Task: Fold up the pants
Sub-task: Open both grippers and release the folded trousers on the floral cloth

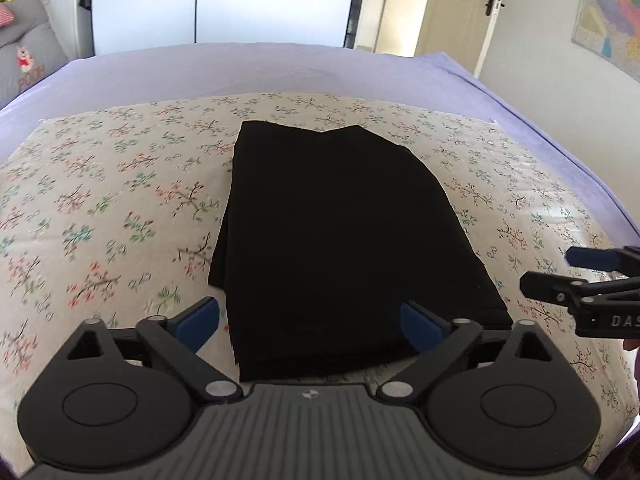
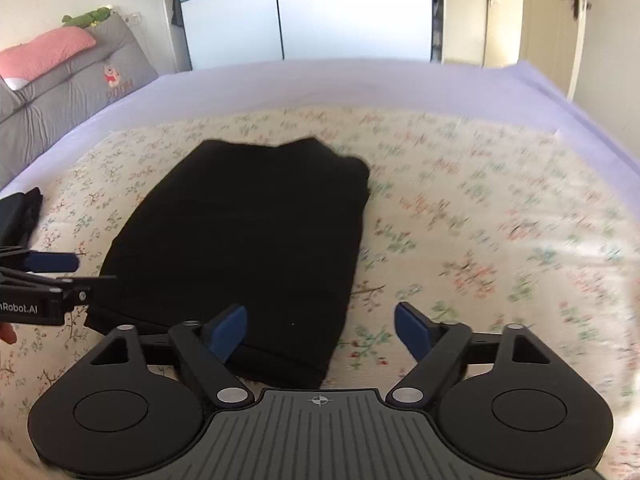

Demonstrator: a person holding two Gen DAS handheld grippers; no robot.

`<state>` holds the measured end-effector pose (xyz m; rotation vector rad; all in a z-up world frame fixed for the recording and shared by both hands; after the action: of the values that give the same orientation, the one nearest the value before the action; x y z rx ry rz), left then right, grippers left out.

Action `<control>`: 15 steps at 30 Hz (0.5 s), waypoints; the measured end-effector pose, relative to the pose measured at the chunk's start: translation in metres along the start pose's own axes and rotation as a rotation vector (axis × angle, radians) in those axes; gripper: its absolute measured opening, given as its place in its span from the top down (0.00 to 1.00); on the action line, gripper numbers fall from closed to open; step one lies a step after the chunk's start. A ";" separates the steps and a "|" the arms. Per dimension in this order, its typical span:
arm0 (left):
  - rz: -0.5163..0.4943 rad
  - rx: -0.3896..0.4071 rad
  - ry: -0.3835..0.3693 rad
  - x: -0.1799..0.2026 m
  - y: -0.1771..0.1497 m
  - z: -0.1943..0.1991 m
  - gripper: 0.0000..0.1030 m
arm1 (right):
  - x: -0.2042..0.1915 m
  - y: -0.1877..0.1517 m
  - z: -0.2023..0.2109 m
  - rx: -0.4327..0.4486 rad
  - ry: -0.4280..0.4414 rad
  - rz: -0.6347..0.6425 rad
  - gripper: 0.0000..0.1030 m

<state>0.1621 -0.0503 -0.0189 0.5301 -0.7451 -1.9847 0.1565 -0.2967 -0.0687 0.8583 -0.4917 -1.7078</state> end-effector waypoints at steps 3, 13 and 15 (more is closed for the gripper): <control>0.022 -0.017 0.028 0.009 -0.008 0.012 0.00 | -0.001 -0.004 0.021 0.021 -0.027 0.007 0.06; 0.045 -0.092 0.159 0.023 -0.031 0.005 0.00 | 0.011 -0.027 0.023 0.024 -0.080 -0.088 0.00; 0.048 -0.110 0.166 0.025 -0.035 0.000 0.00 | 0.008 -0.032 0.017 0.011 -0.090 -0.075 0.00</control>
<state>0.1287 -0.0582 -0.0446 0.5969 -0.5385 -1.8984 0.1222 -0.2965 -0.0825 0.8194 -0.5358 -1.8199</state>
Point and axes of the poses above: each gripper's, at about its wrist camera, not at the fingertips, and z roughly against the way its jaws point, x to its right, y to its top, the point moved 7 cm from there along -z, roughly the way its jaws point, and after that the axes turned 15 degrees about -z, right-handed, at the moved point
